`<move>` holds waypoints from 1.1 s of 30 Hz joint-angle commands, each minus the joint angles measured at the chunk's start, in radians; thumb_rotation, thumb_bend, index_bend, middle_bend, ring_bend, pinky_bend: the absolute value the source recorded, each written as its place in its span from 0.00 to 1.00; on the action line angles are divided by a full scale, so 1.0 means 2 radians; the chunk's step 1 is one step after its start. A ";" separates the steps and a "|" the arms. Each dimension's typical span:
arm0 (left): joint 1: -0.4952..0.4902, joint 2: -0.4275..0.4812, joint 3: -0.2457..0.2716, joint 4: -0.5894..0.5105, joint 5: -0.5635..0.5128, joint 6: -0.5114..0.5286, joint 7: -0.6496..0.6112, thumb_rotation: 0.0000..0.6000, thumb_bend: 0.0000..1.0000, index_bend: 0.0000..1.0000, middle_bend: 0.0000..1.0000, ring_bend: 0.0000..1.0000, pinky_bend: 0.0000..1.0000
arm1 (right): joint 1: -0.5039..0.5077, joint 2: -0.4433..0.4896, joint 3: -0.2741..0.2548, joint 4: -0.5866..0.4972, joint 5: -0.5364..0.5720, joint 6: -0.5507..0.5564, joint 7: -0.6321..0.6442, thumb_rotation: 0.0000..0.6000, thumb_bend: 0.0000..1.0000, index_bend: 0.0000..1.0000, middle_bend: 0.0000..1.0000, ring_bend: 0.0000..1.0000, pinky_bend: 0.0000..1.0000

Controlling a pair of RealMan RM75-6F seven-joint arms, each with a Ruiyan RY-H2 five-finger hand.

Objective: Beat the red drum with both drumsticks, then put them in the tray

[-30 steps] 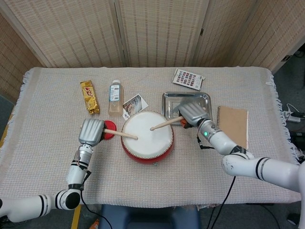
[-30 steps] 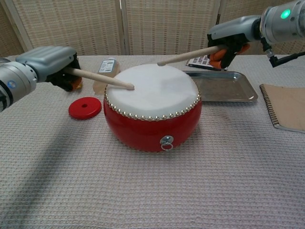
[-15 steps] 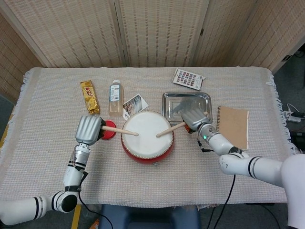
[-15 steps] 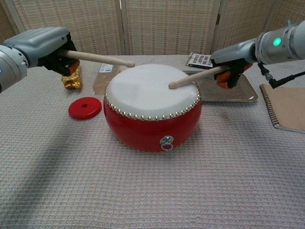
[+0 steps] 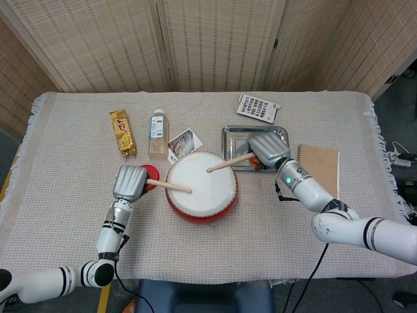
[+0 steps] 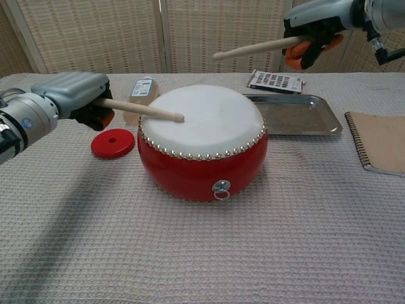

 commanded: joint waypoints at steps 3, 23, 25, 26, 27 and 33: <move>0.018 0.027 -0.015 -0.028 0.020 0.023 -0.045 1.00 0.74 1.00 1.00 0.98 1.00 | -0.011 0.004 0.000 0.013 -0.001 -0.010 0.012 1.00 0.73 1.00 1.00 1.00 1.00; 0.081 0.105 -0.025 -0.102 0.074 0.060 -0.164 1.00 0.74 1.00 1.00 0.98 1.00 | -0.003 -0.198 -0.026 0.364 0.024 -0.169 0.049 1.00 0.53 1.00 1.00 0.84 0.91; 0.082 0.104 -0.026 -0.100 0.073 0.058 -0.167 1.00 0.74 1.00 1.00 0.98 1.00 | -0.003 -0.214 -0.021 0.390 0.012 -0.178 0.055 1.00 0.50 1.00 1.00 0.81 0.88; 0.082 0.103 -0.026 -0.099 0.073 0.057 -0.168 1.00 0.74 1.00 1.00 0.98 1.00 | -0.003 -0.221 -0.018 0.402 0.007 -0.182 0.059 1.00 0.49 1.00 1.00 0.79 0.86; 0.082 0.103 -0.027 -0.098 0.074 0.058 -0.170 1.00 0.74 1.00 1.00 0.98 1.00 | -0.004 -0.232 -0.013 0.418 0.001 -0.186 0.066 1.00 0.48 1.00 1.00 0.77 0.85; 0.085 0.104 -0.027 -0.096 0.079 0.057 -0.173 1.00 0.74 1.00 1.00 0.98 1.00 | -0.010 -0.273 0.006 0.480 -0.045 -0.210 0.092 1.00 0.38 0.94 0.84 0.59 0.71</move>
